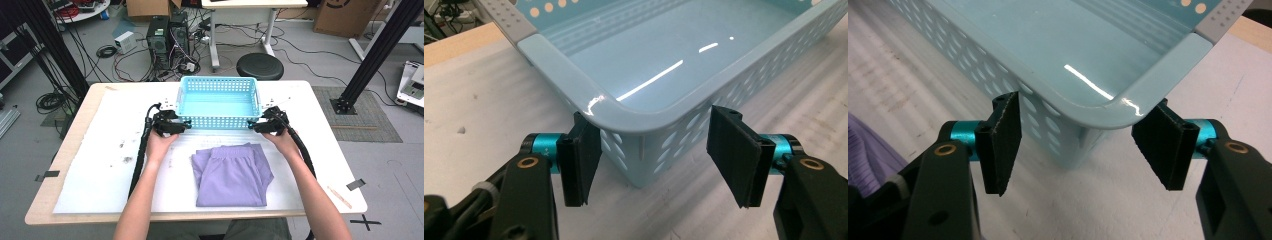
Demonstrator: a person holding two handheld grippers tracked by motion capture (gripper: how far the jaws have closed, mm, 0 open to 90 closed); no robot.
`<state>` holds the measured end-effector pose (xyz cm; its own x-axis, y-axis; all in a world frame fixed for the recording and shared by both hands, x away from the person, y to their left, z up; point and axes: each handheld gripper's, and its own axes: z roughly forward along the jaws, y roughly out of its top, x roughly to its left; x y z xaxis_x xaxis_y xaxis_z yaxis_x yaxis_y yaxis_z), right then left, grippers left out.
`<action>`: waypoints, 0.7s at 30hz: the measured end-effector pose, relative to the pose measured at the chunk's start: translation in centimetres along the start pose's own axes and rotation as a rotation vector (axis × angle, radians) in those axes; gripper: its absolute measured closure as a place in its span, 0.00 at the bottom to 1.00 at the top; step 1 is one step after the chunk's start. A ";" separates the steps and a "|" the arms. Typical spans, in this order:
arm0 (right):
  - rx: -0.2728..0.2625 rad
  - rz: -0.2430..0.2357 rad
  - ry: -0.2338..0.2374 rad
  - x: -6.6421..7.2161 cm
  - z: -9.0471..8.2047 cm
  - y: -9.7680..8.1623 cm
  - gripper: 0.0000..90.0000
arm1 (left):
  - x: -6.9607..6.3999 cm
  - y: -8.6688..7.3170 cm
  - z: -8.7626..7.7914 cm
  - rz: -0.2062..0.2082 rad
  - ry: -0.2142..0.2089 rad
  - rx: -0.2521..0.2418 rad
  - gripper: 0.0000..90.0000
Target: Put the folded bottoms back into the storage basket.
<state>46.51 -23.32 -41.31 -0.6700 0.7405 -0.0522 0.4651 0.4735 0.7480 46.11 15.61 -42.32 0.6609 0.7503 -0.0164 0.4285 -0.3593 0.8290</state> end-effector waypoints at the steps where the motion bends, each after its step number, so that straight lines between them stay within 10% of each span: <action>1: -0.004 0.000 -0.003 0.0 -0.1 -0.1 0.42 | -0.1 0.1 -0.1 0.004 -0.008 0.007 0.43; 10: -0.041 0.043 0.011 -0.3 -2.6 -1.9 0.42 | -2.9 0.3 -1.1 0.071 -0.056 0.033 0.43; 21: -0.025 -0.020 -0.014 1.4 -4.1 -3.8 0.46 | -4.5 -1.0 -1.7 0.095 -0.034 0.039 0.43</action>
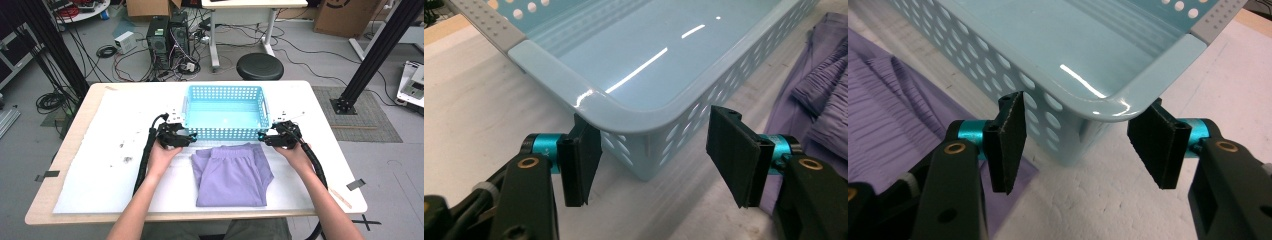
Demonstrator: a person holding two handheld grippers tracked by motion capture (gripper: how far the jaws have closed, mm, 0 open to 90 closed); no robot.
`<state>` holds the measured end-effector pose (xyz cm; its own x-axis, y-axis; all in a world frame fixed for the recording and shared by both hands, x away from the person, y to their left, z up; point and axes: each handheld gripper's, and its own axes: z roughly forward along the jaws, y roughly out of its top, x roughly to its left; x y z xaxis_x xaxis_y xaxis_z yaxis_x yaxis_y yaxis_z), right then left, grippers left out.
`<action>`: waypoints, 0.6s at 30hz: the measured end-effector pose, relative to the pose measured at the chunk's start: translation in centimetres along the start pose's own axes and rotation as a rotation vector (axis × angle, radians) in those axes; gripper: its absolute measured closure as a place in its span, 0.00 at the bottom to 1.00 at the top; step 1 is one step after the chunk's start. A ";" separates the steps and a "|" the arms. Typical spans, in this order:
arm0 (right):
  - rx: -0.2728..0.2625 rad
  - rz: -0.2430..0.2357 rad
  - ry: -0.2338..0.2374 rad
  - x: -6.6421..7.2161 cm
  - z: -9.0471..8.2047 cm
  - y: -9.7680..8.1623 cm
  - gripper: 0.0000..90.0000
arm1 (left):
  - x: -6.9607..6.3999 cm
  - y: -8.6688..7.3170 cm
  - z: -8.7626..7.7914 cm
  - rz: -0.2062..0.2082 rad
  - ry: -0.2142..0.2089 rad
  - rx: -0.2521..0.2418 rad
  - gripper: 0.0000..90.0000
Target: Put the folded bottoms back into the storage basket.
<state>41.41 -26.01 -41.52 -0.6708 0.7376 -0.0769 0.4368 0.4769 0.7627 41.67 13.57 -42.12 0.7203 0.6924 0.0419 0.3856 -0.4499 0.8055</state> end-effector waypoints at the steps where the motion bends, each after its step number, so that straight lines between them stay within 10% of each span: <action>1: -0.001 -0.001 0.003 0.0 -0.1 -0.1 0.46 | -0.1 0.0 0.0 -0.001 -0.009 -0.003 0.43; 18: -0.025 0.031 0.009 -0.1 -0.8 -1.1 0.46 | -1.1 -0.2 0.0 0.011 0.002 -0.014 0.44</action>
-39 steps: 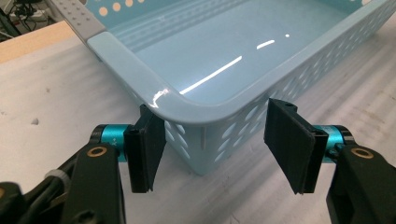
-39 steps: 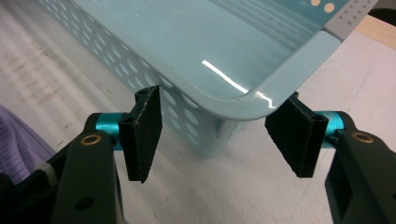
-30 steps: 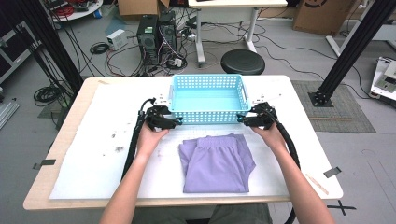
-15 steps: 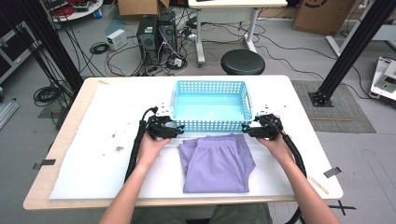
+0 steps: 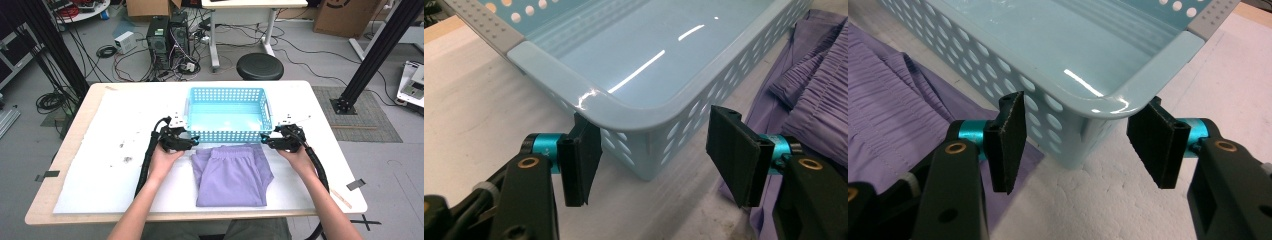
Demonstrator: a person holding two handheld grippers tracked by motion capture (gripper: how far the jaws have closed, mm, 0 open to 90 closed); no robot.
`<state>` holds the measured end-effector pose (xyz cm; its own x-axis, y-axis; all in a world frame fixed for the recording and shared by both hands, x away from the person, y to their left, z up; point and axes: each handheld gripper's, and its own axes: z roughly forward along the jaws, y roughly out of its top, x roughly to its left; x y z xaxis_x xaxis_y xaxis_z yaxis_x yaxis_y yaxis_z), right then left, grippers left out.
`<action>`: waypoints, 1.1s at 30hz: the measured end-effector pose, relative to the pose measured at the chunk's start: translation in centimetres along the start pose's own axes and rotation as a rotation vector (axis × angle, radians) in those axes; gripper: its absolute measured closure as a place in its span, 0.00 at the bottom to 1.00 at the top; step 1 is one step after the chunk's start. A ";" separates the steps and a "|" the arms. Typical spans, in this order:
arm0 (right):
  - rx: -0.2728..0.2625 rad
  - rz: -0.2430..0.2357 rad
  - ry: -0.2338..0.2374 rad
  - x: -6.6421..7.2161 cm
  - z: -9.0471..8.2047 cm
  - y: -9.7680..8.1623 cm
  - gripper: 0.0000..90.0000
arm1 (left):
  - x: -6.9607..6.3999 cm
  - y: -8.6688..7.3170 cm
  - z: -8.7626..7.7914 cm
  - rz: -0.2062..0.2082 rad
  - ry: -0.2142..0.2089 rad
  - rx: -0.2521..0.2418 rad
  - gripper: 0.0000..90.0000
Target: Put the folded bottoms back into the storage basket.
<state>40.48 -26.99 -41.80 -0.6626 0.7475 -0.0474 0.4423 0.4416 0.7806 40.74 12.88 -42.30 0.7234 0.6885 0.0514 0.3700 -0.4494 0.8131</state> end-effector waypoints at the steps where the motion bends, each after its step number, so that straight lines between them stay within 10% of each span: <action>1: -0.002 0.002 0.002 0.0 0.0 0.0 0.47 | 0.0 0.0 0.0 0.003 0.001 0.000 0.43; 9: -0.036 0.118 0.049 -2.0 -1.4 -0.7 0.34 | 0.8 -0.7 -1.4 -0.060 0.021 -0.053 0.27; 17: -0.122 0.027 -0.025 -1.9 -3.9 -2.2 0.52 | 1.7 -2.7 -4.7 -0.100 0.024 -0.166 0.26; 20: -0.162 0.073 -0.022 -2.0 -4.4 -3.1 0.53 | 2.1 -3.5 -5.8 -0.110 0.038 -0.187 0.26; 24: -0.194 0.137 0.007 -2.6 -4.5 -4.2 0.49 | 2.6 -4.5 -7.0 -0.116 0.050 -0.211 0.26; 33: -0.230 0.087 -0.051 -1.9 -5.0 -4.7 0.32 | 3.6 -6.0 -8.0 -0.142 0.037 -0.232 0.26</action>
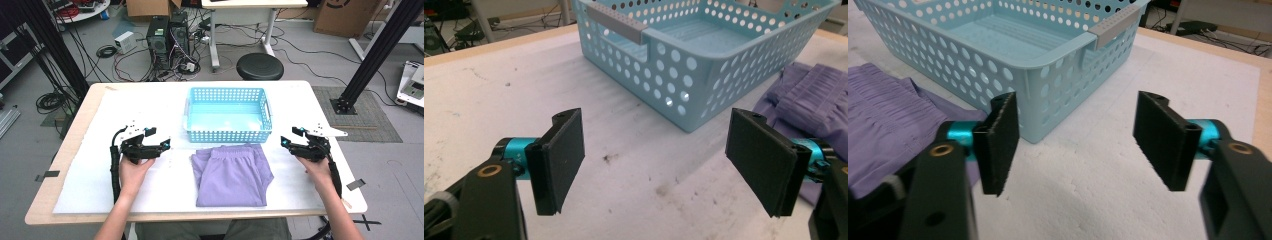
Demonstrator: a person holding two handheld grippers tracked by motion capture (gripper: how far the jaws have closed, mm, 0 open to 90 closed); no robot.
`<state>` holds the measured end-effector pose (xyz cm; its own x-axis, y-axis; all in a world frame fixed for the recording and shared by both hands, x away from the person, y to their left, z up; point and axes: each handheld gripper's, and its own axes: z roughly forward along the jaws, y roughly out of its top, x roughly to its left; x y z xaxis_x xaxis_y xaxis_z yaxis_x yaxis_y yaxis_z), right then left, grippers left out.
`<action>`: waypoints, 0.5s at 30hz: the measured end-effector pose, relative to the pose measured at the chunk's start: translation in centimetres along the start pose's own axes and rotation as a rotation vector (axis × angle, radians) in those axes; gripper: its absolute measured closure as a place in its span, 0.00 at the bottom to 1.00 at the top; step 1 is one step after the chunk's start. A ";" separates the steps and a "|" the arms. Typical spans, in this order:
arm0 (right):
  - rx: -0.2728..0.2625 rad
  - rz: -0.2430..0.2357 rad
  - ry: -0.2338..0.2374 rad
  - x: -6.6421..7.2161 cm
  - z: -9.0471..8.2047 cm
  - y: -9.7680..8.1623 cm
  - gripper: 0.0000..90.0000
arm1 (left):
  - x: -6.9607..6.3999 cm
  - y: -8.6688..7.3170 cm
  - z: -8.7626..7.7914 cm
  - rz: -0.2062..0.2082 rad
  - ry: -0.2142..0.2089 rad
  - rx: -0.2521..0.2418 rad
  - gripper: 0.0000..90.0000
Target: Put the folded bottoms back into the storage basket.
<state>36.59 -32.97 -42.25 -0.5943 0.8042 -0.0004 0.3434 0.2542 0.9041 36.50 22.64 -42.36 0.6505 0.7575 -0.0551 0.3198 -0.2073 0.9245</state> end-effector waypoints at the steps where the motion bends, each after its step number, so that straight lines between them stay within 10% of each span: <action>1: 0.011 0.025 0.001 0.1 0.0 0.0 0.28 | 0.0 -0.1 -0.1 -0.006 -0.001 -0.006 0.26; 15: 0.069 0.013 0.002 -0.8 1.2 -0.5 0.24 | 0.4 -0.3 -0.4 0.006 0.054 -0.046 0.26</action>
<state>37.80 -33.10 -43.25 -0.5908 0.8067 0.0123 0.4008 0.2803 0.8722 36.33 23.24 -42.53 0.6137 0.7889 -0.0300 0.2833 -0.1846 0.9411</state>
